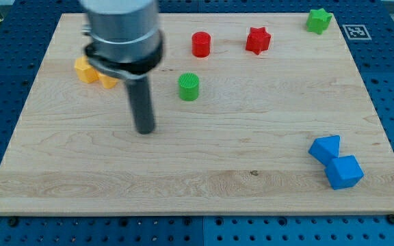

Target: Slide the green circle right and up

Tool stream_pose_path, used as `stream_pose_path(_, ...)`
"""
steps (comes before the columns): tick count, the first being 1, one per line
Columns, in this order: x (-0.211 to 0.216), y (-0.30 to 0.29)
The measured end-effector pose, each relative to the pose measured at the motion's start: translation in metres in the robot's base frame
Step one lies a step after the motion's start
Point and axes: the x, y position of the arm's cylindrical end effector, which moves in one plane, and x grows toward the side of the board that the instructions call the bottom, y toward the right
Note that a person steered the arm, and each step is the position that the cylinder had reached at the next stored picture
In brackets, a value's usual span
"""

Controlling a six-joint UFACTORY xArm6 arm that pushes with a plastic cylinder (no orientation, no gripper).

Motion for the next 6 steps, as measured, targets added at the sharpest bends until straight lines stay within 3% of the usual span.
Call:
stream_pose_path(2, -0.042, -0.001)
stream_pose_path(4, -0.052, 0.004)
stream_pose_path(6, -0.060, 0.063)
